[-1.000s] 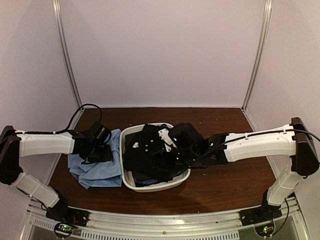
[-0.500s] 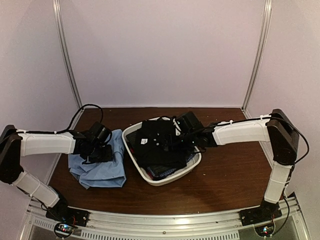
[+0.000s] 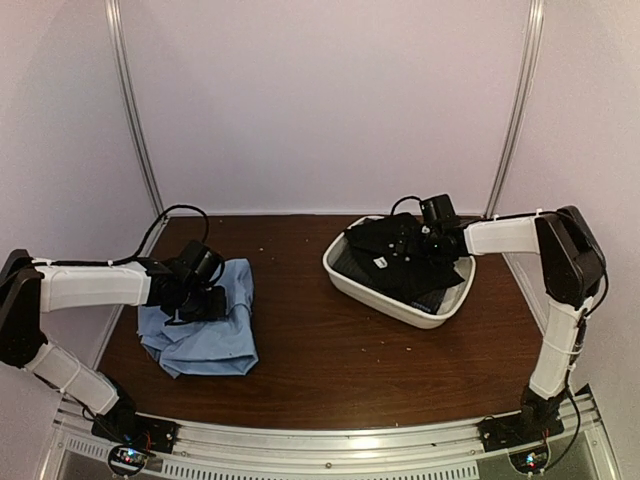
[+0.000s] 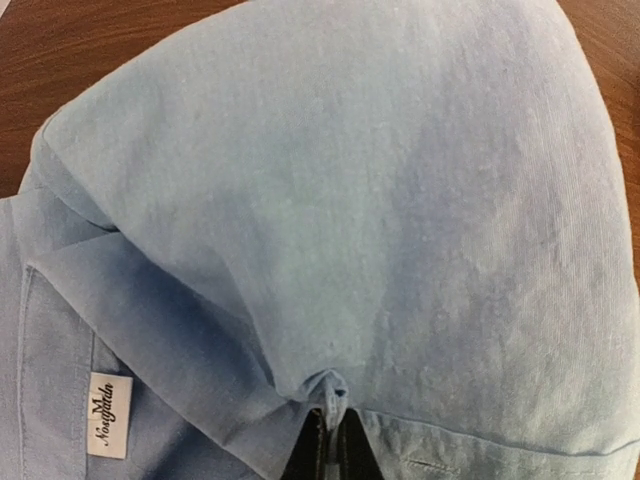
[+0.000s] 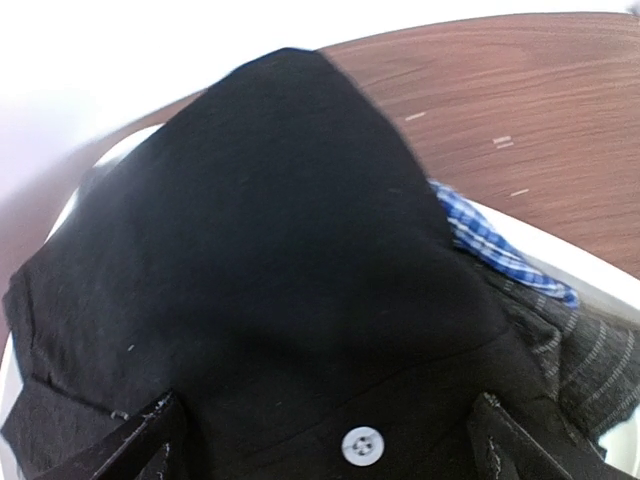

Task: Fold and stack the long sleeve shirts
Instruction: Flatten out the crumpled shirt at the center of the board.

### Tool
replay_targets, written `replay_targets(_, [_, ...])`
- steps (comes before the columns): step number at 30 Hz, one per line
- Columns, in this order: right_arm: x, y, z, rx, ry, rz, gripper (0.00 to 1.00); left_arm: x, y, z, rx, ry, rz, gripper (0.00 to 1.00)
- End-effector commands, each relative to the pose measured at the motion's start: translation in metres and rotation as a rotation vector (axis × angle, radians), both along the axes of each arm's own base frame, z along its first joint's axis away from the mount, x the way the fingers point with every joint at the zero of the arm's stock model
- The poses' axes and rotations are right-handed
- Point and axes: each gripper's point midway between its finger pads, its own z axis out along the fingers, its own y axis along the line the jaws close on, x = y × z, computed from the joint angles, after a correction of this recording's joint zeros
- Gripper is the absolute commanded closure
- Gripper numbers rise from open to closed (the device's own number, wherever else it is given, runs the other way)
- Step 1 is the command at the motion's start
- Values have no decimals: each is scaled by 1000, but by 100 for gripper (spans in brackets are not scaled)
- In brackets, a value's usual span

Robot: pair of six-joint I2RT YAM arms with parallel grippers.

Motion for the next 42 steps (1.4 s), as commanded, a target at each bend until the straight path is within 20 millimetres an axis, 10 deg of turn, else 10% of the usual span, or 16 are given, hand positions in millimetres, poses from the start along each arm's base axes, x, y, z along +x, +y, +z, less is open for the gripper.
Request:
replay_targets(1, [5, -89, -39, -85, 115, -209, 0, 12, -11, 14, -36, -39, -21, 100])
replay_targets(11, [35, -209, -23, 58, 50, -528, 0, 17, -16, 22, -42, -51, -46, 100])
replay_targets(16, [52, -215, 16, 63, -40, -488, 2, 16, -16, 26, -45, -57, -49, 100])
replay_targets(27, [-2, -56, 105, 7, -172, -89, 0, 13, -14, 37, -63, -81, -48, 100])
replay_targets(37, [-55, 122, 63, 105, -68, 465, 0, 12, -13, 52, -83, -112, -41, 100])
replay_targets(42, [-51, 151, 33, 71, -15, 538, 0, 10, -11, 54, -92, -113, -32, 100])
